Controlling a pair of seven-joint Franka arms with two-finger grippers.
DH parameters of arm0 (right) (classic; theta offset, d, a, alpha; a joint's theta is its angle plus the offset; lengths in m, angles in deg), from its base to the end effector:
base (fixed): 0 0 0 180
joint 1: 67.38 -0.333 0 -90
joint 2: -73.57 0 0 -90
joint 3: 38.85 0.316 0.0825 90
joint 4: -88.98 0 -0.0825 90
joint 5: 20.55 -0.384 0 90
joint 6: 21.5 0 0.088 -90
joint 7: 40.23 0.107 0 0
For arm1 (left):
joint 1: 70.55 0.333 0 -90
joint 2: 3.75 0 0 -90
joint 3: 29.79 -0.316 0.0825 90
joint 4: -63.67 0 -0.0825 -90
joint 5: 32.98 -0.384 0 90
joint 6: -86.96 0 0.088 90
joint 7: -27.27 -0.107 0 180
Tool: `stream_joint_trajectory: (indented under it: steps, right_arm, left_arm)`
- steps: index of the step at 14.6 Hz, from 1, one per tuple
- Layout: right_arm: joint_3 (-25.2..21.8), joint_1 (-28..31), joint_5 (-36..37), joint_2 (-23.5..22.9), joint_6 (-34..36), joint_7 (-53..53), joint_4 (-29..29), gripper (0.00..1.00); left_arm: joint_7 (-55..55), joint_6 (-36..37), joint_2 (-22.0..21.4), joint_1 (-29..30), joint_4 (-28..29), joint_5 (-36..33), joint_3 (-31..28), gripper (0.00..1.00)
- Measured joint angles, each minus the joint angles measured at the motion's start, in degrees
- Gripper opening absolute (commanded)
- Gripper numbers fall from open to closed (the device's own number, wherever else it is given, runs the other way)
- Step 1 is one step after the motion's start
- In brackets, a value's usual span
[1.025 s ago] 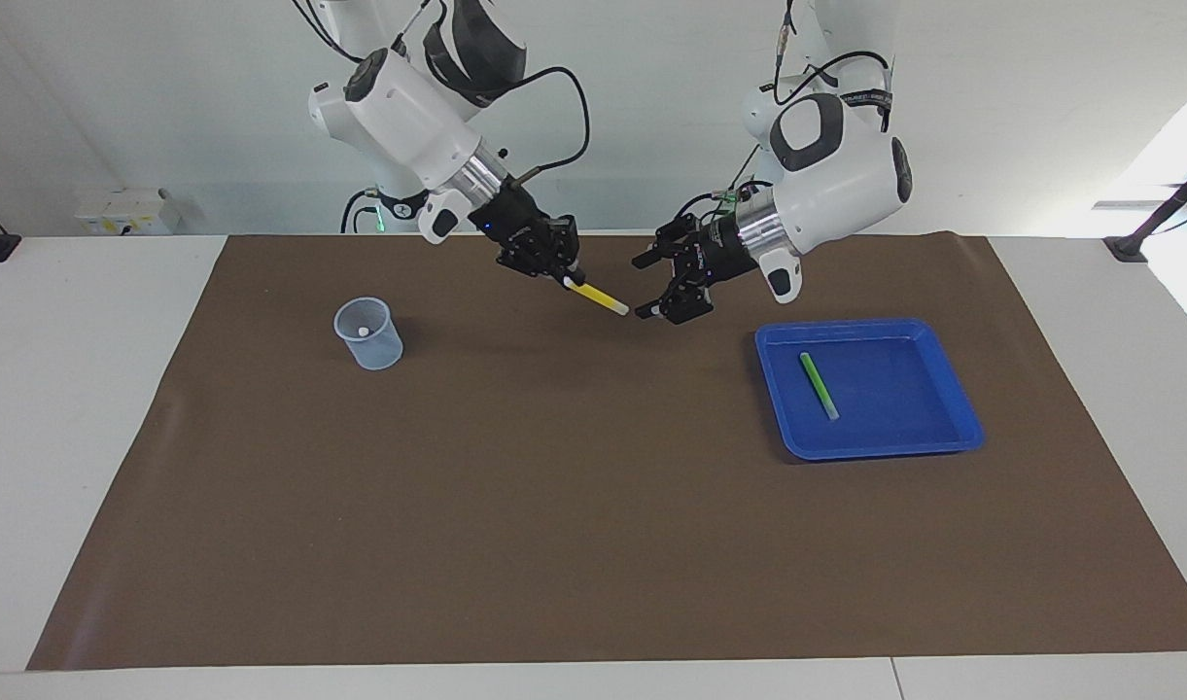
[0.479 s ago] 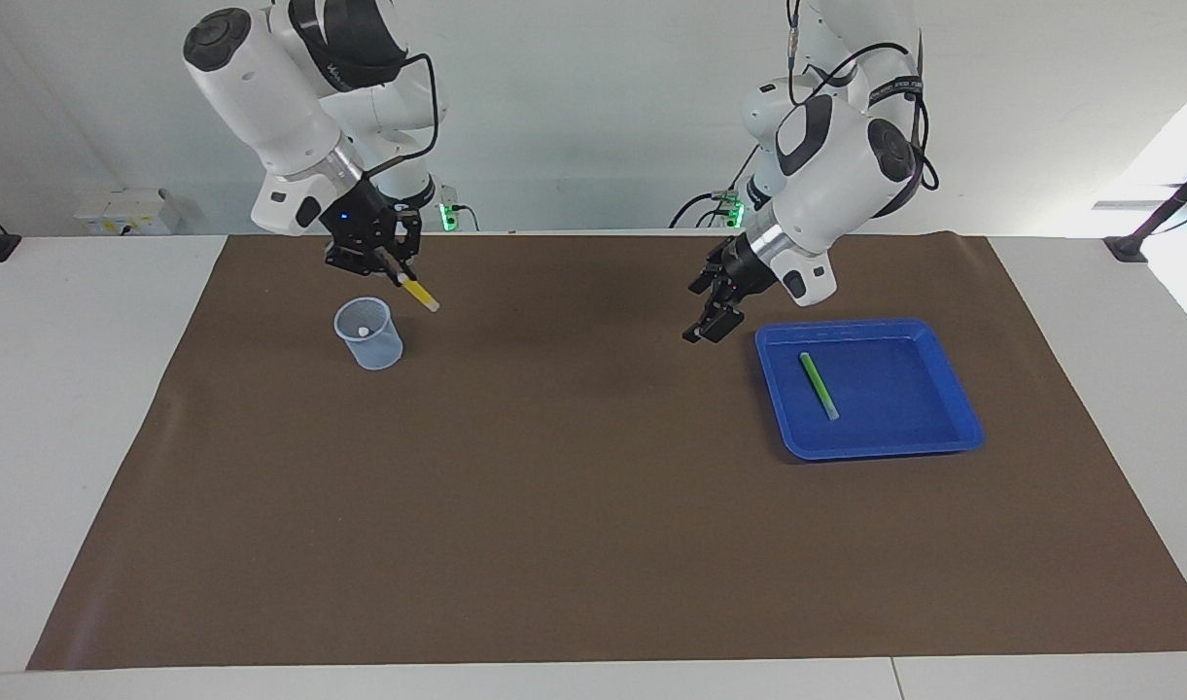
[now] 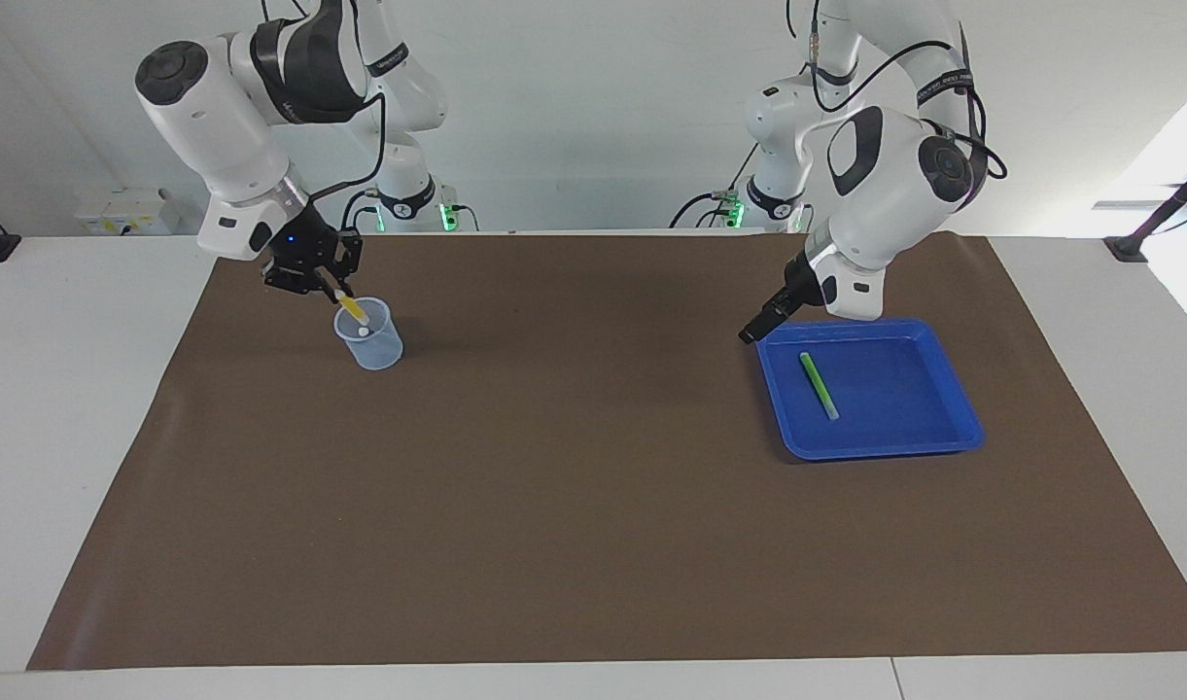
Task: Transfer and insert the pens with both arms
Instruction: 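Carry the yellow pen to the cup with the right gripper, then release the pen into the cup while the left gripper grasps the green pen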
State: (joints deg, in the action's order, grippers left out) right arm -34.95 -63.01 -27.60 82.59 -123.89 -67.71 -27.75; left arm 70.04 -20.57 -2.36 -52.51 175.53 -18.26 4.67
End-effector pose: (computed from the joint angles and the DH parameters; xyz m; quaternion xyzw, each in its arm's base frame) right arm 0.5009 0.0078 0.5054 -0.9736 -0.2167 0.0320 0.0637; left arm 0.5254 -0.1729 0.4608 0.9537 0.2686 -0.1042 0.0869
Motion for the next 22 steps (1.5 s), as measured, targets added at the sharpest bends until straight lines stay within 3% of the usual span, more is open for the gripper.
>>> stream_joint_trajectory:
  steps: [5,9,11,12,14,16,19,22]
  right_arm:
    - [0.16,-0.01,0.01,0.01,-1.18,0.0,-2.99,0.0]
    - [0.31,-0.07,0.01,0.48,-4.26,0.0,-5.07,0.0]
    - [0.48,-0.19,0.01,1.12,-5.54,0.0,-6.88,0.15]
    - [0.55,-0.19,0.01,1.39,-6.01,0.0,-7.5,0.3]
    - [0.61,-0.2,0.01,1.79,-6.39,0.0,-8.11,0.95]
    - [0.61,-0.19,0.01,1.96,-6.39,0.0,-8.04,1.0]
    - [0.61,-0.21,-0.36,2.21,-4.98,0.01,-5.82,1.0]
    - [1.05,-0.34,-6.53,2.23,-1.67,1.85,-2.15,1.0]
  left_arm:
    - [-23.97,-3.57,1.7,2.3,4.26,-12.8,-0.09,1.0]
    - [-31.11,-11.7,3.2,4.34,10.37,-17.65,-0.16,1.0]
    - [-32.29,-15.74,3.38,5.18,13.05,-18.12,-0.16,0.99]
    - [-32.7,-17.7,3.58,5.46,14.27,-18.13,-0.16,0.97]
    - [-33.03,-21.0,4.19,5.69,16.28,-18.45,-0.16,0.91]
    - [-33.1,-22.47,4.97,5.69,17.03,-18.82,-0.15,0.88]
    - [-33.1,-24.57,6.95,5.71,17.28,-19.42,-0.16,0.68]
    - [-33.1,-25.26,7.76,5.93,17.28,-19.62,-0.17,0.54]
